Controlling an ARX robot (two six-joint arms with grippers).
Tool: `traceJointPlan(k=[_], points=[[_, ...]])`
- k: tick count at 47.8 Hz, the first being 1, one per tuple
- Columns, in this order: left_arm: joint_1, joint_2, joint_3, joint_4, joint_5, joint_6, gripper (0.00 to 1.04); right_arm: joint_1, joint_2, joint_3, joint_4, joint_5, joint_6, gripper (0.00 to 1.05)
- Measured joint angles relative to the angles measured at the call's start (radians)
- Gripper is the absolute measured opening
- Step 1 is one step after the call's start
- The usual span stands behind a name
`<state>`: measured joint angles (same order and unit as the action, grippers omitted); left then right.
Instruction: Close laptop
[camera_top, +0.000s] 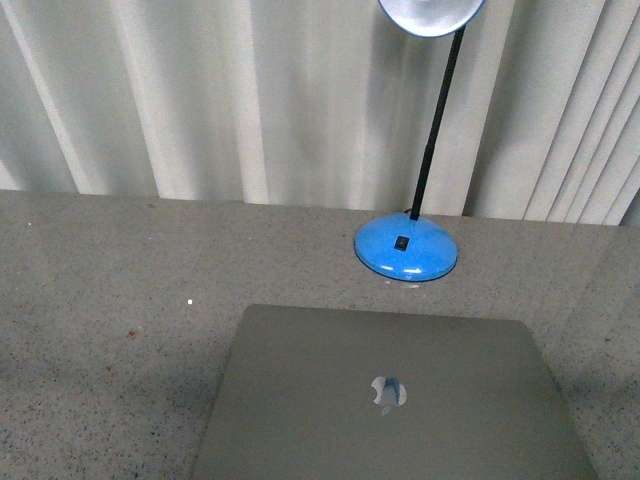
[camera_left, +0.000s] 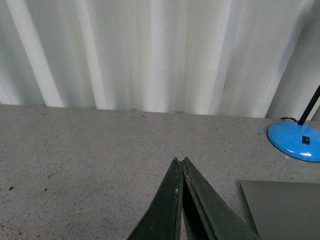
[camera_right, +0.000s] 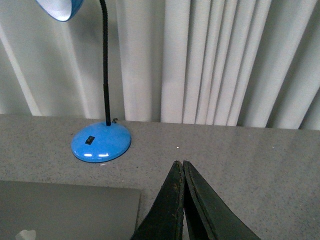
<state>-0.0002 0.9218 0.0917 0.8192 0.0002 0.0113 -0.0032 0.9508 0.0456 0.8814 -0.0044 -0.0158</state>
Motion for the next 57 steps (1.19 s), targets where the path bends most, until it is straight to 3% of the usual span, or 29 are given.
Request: traceJointPlan(k=[6, 42, 57], points=[[0.0, -0.023, -0.05, 0.027, -0.001, -0.005, 0.04, 0.0, -0.094, -0.018, -0.069, 0.003, 0.002, 0.03], [0.0, -0.542, -0.064, -0.438, -0.001, -0.009, 0.04, 0.0, -0.601, -0.04, -0.53, 0.003, 0.004, 0.03], [0.0, -0.652, -0.064, -0.546, -0.001, -0.009, 0.04, 0.0, -0.703, -0.04, -0.63, 0.003, 0.005, 0.03]])
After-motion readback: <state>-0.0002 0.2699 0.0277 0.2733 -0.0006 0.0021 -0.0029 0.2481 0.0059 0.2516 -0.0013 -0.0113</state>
